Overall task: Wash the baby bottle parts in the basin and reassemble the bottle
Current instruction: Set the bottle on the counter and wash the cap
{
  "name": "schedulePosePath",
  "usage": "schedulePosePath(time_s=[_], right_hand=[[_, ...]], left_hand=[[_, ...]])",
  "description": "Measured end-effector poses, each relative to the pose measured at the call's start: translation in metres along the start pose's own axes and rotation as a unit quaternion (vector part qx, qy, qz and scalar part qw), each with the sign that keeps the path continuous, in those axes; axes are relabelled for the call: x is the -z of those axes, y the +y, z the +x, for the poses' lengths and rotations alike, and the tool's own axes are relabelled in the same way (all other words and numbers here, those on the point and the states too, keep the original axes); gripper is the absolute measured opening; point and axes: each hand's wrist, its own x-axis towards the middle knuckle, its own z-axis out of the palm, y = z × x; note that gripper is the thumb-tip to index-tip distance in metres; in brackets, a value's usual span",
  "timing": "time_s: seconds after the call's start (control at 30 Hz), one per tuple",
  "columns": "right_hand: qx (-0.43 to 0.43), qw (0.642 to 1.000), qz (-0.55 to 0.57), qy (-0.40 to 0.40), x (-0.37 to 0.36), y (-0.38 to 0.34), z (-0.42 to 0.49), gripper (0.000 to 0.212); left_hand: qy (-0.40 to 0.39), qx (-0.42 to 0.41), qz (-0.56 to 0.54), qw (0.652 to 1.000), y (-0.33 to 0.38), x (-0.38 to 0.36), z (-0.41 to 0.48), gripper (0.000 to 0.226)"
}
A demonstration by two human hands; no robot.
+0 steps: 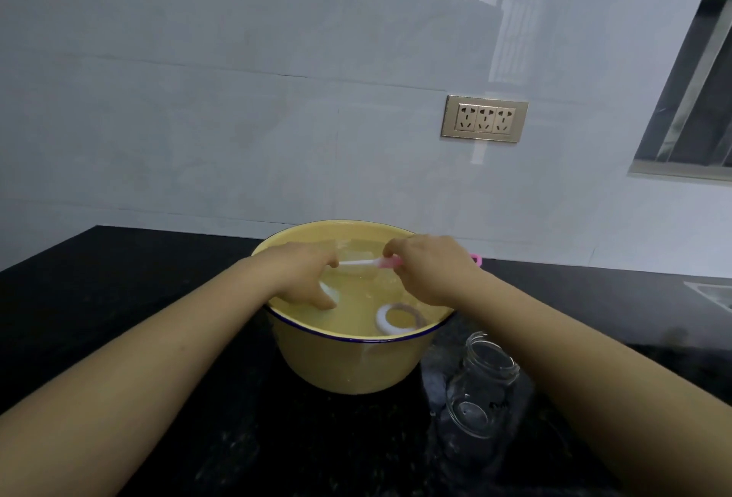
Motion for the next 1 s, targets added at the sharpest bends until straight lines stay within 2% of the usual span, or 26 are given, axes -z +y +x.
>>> schedulePosePath(time_s=[0.2,0.37,0.5,0.63,0.8,0.9,1.0], right_hand=[[-0.010,0.999,0.009,0.037,-0.007,0.009,-0.007,0.036],[-0.007,0.996,0.002,0.093,-0.003,0.016,-0.014,0.046],[0.009,0.993,-0.016,0.119,0.001,0.023,-0.018,0.044],[0.061,0.982,-0.070,0.167,0.004,0.027,-0.020,0.033],[0.137,0.965,-0.127,0.185,0.001,0.028,-0.028,0.041],[0.188,0.952,-0.150,0.188,0.008,0.028,-0.030,0.043],[0.239,0.935,-0.150,0.216,0.015,0.031,-0.031,0.038]], left_hand=[[-0.053,0.018,0.035,0.998,0.006,0.003,0.010,0.068],[-0.118,0.009,0.088,0.989,0.006,-0.001,0.010,0.048],[-0.156,0.001,0.051,0.986,0.004,-0.005,0.008,0.052],[-0.117,-0.008,-0.002,0.993,-0.002,-0.009,0.010,0.050],[-0.005,-0.025,-0.102,0.994,-0.013,-0.015,0.015,0.038],[0.025,-0.017,-0.094,0.995,-0.016,-0.017,0.016,0.052],[0.064,-0.030,-0.130,0.989,-0.018,-0.017,0.015,0.069]])
